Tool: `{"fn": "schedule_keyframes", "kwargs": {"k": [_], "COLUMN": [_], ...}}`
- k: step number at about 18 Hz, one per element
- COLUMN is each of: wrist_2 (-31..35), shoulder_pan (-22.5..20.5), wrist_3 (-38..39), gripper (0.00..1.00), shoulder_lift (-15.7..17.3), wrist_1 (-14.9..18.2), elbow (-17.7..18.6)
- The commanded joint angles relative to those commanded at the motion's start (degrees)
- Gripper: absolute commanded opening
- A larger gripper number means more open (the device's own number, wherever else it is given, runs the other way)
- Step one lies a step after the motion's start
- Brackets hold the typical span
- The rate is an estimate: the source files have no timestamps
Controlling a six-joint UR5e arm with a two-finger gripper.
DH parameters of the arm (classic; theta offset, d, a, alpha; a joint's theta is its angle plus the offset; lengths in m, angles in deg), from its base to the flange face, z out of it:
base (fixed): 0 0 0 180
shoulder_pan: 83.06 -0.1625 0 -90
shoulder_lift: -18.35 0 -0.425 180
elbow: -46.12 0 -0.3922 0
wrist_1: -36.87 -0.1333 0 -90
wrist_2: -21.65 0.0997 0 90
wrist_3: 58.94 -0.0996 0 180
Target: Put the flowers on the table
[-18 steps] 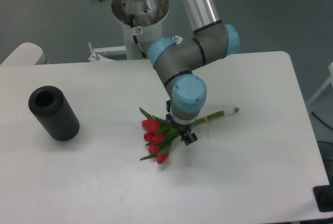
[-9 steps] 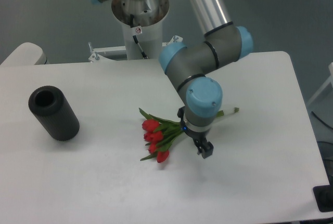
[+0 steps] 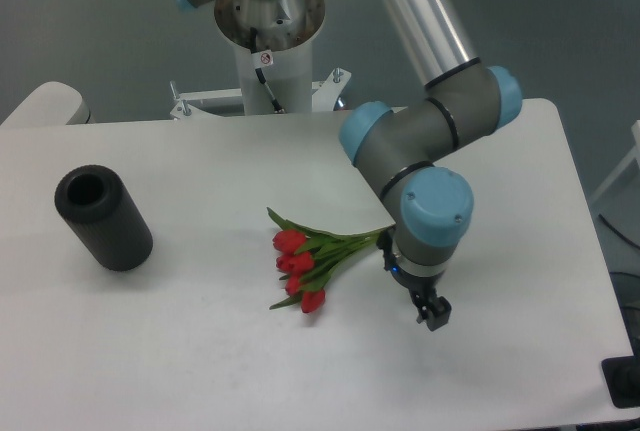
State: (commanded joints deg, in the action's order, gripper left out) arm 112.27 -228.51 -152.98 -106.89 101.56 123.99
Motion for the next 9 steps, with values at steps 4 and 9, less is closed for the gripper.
{"fn": "schedule_keyframes", "kwargs": {"k": [4,9], "wrist_2": [0.1,0.0], "shoulder_pan": [-0.4,-0.8], "wrist_3": [0.0,0.0], "gripper": [1.0,1.0], "shoulder_lift": [-1.3,-1.9], "wrist_1": [0.0,0.4], "elbow": [-1.8,-2.6]}}
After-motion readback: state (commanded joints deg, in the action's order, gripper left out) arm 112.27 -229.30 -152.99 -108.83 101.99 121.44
